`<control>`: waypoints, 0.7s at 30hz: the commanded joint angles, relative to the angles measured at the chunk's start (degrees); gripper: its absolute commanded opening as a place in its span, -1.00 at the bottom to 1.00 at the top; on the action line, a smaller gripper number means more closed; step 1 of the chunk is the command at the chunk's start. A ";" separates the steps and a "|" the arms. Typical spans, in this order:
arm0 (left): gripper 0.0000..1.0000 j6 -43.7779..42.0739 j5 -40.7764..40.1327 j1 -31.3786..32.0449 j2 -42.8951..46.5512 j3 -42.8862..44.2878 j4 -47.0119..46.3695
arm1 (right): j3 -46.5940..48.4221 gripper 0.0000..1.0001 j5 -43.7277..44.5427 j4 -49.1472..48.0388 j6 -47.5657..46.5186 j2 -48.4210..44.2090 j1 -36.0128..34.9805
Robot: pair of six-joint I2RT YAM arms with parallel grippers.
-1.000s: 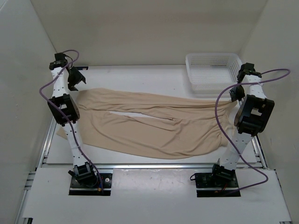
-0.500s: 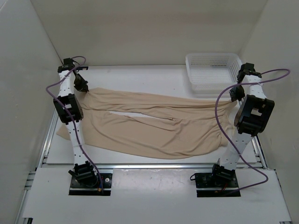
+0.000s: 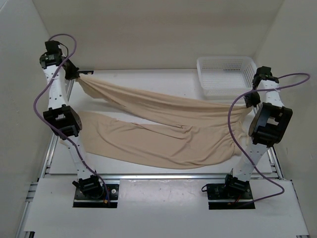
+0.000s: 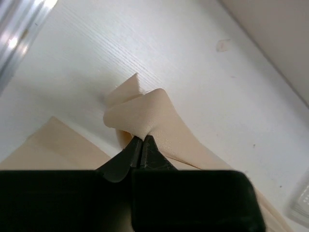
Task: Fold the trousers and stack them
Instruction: Flatten the trousers out
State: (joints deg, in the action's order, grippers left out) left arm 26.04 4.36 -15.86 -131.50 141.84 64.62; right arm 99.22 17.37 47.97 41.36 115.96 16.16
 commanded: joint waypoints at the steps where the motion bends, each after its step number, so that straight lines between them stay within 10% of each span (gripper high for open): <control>1: -0.80 -1.78 -2.25 -2.59 5.55 -1.04 0.16 | -1.48 -1.00 1.27 -0.15 -0.23 -4.60 1.15; 21: -0.80 -1.70 -1.11 -2.60 -2.43 7.73 0.77 | 0.62 -1.00 1.79 -0.68 0.30 -3.03 1.15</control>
State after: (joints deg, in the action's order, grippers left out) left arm 24.43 3.20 -18.13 -132.77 144.81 66.94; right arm 97.03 17.23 48.01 41.56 112.66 16.51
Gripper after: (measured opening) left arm 0.119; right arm 0.003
